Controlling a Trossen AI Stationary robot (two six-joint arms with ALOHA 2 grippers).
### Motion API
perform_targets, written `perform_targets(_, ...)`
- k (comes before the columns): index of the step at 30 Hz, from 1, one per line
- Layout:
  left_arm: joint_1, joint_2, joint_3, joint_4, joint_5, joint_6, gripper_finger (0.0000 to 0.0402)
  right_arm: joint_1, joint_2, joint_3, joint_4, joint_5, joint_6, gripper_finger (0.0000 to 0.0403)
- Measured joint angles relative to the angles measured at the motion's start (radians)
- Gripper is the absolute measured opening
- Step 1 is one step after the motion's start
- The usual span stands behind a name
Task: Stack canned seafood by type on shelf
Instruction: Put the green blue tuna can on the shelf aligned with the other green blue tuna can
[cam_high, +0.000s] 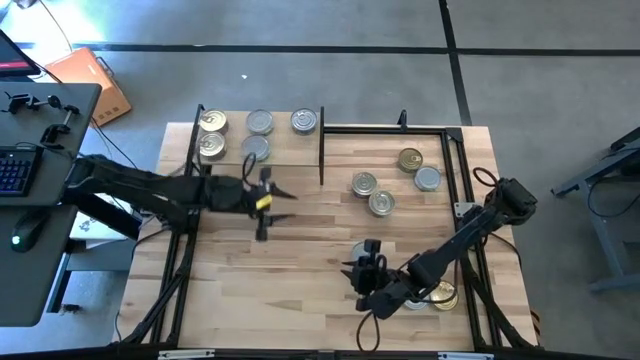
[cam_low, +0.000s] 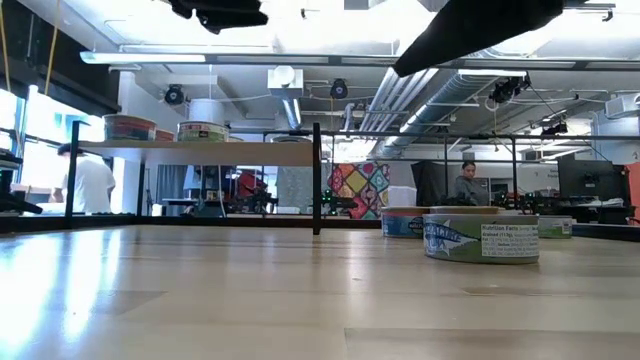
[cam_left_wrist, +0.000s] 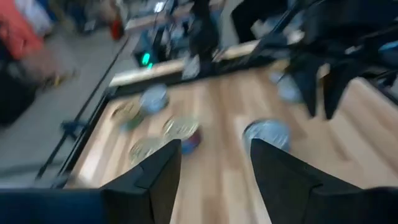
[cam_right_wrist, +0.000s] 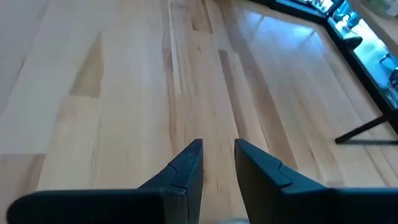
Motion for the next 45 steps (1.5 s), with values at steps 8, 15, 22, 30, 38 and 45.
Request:
perform_targets(8,-0.126,0.164,-0.14,0.401,0.0,0.015,0.017,0.049,0.0,0.0,-0.176,0.0,0.239,0.0083)
perform_targets(15,-0.168,0.376,-0.146,0.575,-0.001,0.015,0.017,0.111,0.0,0.0,-0.545,-0.053,0.722,0.0083)
perform_targets(22,-0.166,0.545,-0.146,0.773,-0.001,0.016,0.0169,0.192,0.0,0.0,-0.656,-0.102,0.864,0.0119)
perform_targets(30,-0.166,0.668,-0.137,0.909,0.002,0.034,0.0169,0.208,0.0,-0.113,-0.46,-0.018,0.745,0.0194)
perform_targets(38,-0.166,0.725,-0.105,0.906,0.003,0.033,0.0169,0.077,0.002,-0.308,0.103,-0.043,0.235,0.0197)
perform_targets(45,-0.162,0.729,-0.106,0.889,0.003,0.017,0.017,-0.045,0.009,-0.325,0.167,-0.191,0.007,0.0142)
